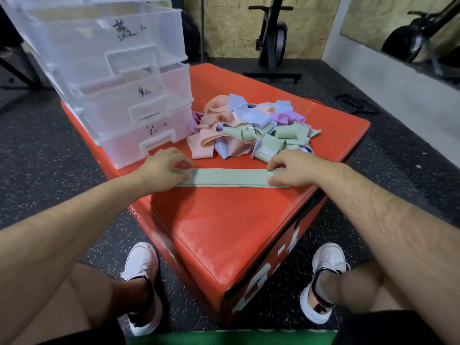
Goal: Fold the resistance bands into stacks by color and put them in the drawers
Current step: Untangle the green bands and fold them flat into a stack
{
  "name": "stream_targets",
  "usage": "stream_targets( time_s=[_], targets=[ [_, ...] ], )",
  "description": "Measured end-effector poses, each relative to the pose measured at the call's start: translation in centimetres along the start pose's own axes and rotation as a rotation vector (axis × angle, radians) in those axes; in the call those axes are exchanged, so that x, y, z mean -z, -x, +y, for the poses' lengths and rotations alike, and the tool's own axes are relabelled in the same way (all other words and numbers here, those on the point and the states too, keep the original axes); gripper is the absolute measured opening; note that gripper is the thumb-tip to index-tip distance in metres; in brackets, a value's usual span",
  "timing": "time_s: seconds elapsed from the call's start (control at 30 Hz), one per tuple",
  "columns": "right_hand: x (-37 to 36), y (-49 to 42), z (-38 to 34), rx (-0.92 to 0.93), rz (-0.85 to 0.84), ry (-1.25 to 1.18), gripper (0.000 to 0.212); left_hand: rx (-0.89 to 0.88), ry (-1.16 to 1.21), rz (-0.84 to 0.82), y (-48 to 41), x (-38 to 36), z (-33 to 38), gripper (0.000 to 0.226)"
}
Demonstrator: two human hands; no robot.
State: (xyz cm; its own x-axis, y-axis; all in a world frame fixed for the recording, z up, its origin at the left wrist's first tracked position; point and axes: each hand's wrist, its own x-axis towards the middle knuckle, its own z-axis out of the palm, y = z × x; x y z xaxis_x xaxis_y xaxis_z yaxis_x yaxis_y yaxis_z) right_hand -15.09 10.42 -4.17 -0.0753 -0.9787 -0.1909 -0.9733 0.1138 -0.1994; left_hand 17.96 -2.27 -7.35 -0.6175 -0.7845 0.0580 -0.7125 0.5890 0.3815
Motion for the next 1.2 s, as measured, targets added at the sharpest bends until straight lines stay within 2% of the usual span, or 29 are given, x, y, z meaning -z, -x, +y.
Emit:
stream_targets(
  time_s=[0.1, 0.2, 0.43, 0.57, 0.63, 0.77, 0.93, 1.1, 1.2],
  targets=[
    [0.2, 0.4, -0.3, 0.062, -0.060, 0.067, 0.061, -0.126, 0.046, -0.120, 0.3, -0.6, 0.6, 0.063],
    [0.3, 0.4, -0.1, 0.117, -0.053, 0.089, 0.055, -0.198, 0.063, -0.115, 0.0, -0.7, 1.0, 0.057],
    [0.5, 0.5, -0.6, 0.099, -0.031, 0.109, 0.048, -0.157, 0.033, -0.142, -0.5, -0.7, 1.7, 0.066],
    [1.8, 0.0, -2.0, 0.114, 0.185, 0.039, 0.021, -0.162, 0.045, -0.034, -2.4, -0.2, 3.4, 0.066],
    [2.0, -0.9, -2.6, 0.137, 0.296, -0.030, 0.015, -0.192, 0.091, 0.036, -3.7, 0.2, 4.9, 0.062],
    [2.1, -3.6, -3.1, 0.111, 0.362, -0.118, 0.023, -0.144, 0.113, 0.148, -7.1, 0.5, 7.1, 0.048],
    [2.6, -6.1, -3.7, 0.069, 0.327, -0.175, 0.030, -0.105, 0.107, 0.154, -10.4, 0.2, 8.3, 0.058],
    [3.0, -7.7, -3.4, -0.014, 0.188, -0.214, 0.031, -0.004, 0.081, 0.084, -11.7, 0.1, 9.0, 0.037],
    [3.3, -7.7, -3.4, 0.012, 0.214, -0.281, 0.039, -0.004, 0.159, 0.125, -12.2, -0.1, 9.1, 0.018]
  ],
)
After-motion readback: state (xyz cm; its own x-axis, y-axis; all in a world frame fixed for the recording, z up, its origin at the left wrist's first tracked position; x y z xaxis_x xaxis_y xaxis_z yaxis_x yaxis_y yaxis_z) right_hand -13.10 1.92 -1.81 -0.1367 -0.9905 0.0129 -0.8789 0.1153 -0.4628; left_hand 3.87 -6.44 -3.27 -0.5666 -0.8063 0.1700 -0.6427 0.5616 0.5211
